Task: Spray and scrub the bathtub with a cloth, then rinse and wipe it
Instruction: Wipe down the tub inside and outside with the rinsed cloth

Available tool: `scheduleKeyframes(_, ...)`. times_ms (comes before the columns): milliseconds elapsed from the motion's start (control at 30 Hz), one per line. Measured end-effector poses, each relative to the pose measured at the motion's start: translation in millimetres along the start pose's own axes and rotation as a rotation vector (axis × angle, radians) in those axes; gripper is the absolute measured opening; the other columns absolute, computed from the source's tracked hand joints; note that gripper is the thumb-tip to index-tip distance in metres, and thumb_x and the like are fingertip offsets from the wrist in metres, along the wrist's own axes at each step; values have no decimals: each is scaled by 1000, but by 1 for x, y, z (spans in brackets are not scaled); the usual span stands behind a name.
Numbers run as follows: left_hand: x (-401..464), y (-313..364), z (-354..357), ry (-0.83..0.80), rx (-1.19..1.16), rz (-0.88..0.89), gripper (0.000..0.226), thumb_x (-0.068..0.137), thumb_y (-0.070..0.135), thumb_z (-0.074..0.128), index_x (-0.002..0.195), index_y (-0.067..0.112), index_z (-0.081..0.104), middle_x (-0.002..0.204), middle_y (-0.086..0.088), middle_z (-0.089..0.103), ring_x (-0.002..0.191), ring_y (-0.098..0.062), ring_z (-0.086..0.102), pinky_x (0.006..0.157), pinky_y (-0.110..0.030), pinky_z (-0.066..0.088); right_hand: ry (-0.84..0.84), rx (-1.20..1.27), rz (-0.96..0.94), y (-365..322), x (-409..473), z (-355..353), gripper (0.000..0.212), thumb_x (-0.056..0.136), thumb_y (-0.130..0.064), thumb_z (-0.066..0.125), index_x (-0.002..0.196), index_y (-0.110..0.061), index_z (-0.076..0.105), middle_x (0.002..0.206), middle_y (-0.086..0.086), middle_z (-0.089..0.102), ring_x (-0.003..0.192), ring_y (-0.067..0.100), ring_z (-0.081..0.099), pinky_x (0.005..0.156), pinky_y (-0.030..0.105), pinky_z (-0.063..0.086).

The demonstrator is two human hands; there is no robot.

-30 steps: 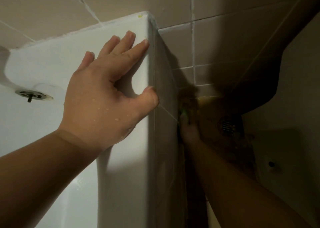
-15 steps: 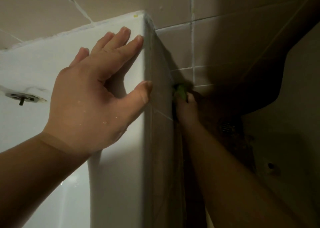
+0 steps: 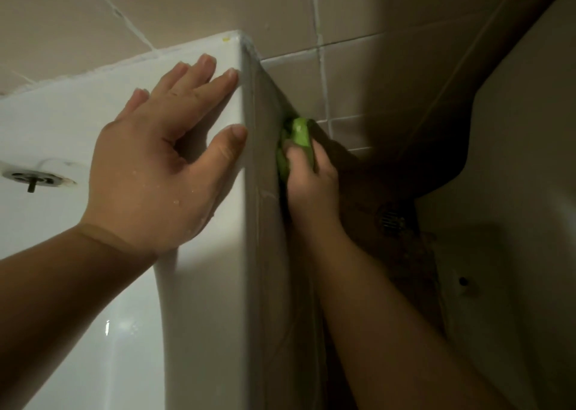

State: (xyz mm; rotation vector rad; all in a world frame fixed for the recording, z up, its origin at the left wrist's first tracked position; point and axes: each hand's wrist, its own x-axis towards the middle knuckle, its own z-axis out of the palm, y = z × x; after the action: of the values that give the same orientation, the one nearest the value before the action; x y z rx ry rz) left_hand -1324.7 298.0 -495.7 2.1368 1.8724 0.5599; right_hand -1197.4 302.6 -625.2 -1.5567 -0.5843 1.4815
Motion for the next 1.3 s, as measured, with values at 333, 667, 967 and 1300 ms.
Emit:
scheduleKeyframes(333, 5, -7, 1, 37, -22, -8, 39, 108, 37, 49, 147, 41, 54, 157, 19, 44, 150, 5, 28, 123, -15, 12, 53, 3, 83, -28, 11, 11, 43, 101, -44, 61, 135, -17, 64, 123, 6, 67, 117, 29, 62, 104, 41, 48)
scheduleKeyframes(667, 9, -10, 0, 41, -48, -42, 39, 107, 37, 51, 145, 42, 54, 156, 19, 43, 150, 3, 30, 127, -29, 18, -21, -40, -121, -38, -45, -1, 40, 99, -39, 63, 137, -27, 62, 116, -10, 66, 102, 0, 61, 85, 20, 49)
scheduleKeyframes(967, 10, -8, -2, 58, -38, -88, 39, 105, 40, 51, 143, 40, 58, 157, 16, 46, 150, 1, 31, 127, -28, 16, -54, -13, -309, -75, -75, 6, 48, 95, -42, 65, 139, -24, 61, 123, -1, 68, 107, 10, 66, 91, 31, 57)
scheduleKeyframes(1300, -36, 10, 1, 116, -73, -268, 44, 109, 24, 44, 152, 33, 47, 164, 12, 34, 155, -4, 19, 125, -23, 0, -21, -234, -475, -100, -55, 25, 55, 86, -48, 58, 129, -15, 65, 119, 11, 63, 105, 25, 63, 95, 44, 54)
